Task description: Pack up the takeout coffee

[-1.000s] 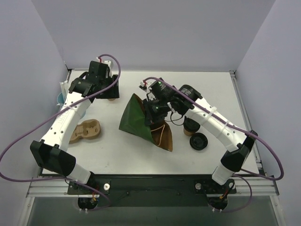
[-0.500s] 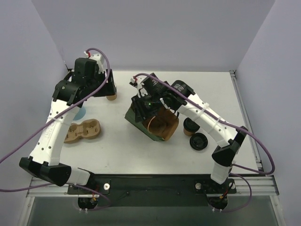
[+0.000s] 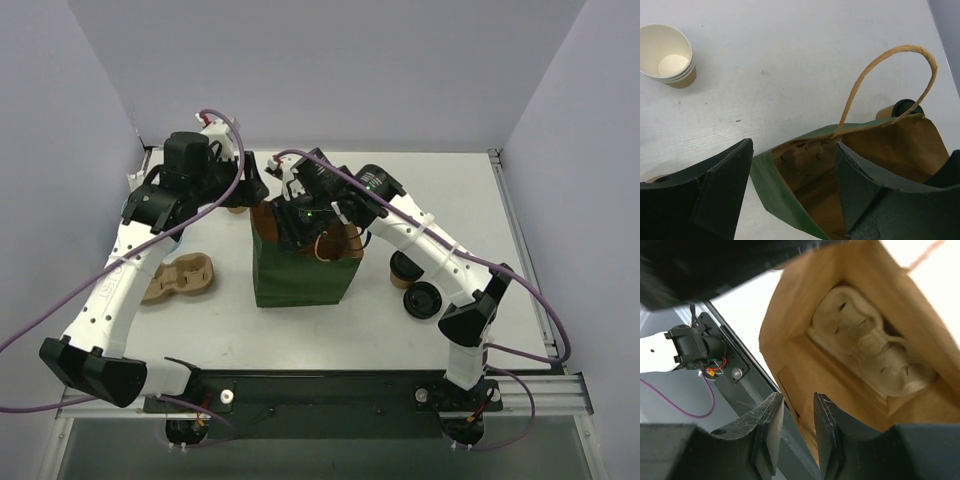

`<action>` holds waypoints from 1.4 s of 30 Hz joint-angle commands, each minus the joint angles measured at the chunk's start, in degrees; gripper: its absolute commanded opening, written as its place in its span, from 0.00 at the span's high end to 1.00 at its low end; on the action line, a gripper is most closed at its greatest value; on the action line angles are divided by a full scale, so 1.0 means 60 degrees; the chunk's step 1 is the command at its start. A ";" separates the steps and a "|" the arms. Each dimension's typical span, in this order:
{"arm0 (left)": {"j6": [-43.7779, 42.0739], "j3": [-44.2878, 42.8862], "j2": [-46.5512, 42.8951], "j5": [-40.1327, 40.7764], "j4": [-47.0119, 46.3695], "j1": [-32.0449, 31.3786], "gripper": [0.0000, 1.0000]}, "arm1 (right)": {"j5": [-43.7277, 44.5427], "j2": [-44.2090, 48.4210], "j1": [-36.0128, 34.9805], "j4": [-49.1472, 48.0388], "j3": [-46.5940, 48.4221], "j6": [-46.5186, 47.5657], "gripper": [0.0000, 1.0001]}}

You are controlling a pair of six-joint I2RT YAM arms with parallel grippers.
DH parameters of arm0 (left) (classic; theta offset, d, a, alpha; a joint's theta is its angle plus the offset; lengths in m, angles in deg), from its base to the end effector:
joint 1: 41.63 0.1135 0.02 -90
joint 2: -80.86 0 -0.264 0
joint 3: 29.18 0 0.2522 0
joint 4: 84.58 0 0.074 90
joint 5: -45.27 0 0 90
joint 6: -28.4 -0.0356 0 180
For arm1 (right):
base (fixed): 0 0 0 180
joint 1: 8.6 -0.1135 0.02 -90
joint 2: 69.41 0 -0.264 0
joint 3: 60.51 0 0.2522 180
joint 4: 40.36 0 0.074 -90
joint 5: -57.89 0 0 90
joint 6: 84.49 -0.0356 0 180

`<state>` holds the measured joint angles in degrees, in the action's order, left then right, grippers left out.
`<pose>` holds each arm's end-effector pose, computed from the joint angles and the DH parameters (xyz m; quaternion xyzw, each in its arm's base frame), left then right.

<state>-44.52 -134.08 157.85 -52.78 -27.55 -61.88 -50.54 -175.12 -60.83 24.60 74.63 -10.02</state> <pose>0.2599 -0.1012 0.4356 0.0593 0.8587 -0.2191 0.4594 0.2354 0.3222 0.4289 -0.3459 0.8100 0.3700 0.2957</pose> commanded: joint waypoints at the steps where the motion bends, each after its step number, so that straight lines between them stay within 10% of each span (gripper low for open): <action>1: -0.0152 0.0509 -0.0701 -0.0154 -0.0459 -0.0052 0.25 | 0.0070 0.0187 -0.0011 0.0081 -0.0044 -0.0106 0.69; 9: 0.0972 0.0013 -0.0717 0.1678 0.2030 -0.0184 0.28 | 0.0099 0.0260 -0.0011 -0.0212 -0.0074 -0.0634 0.67; 29: 0.2734 0.2445 -0.1231 0.0243 -0.0356 -0.0667 0.35 | 0.1168 0.1138 0.0237 -0.1047 -0.0616 -0.2273 0.39; 42: 0.1841 0.1802 -0.0762 0.0185 -0.0283 -0.1253 0.87 | 0.1035 0.2820 0.1745 -0.1312 -0.1346 -0.3901 0.40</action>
<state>-31.10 -118.84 152.45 -51.25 -27.92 -68.42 -45.36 -163.49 -52.39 16.93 69.32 -30.37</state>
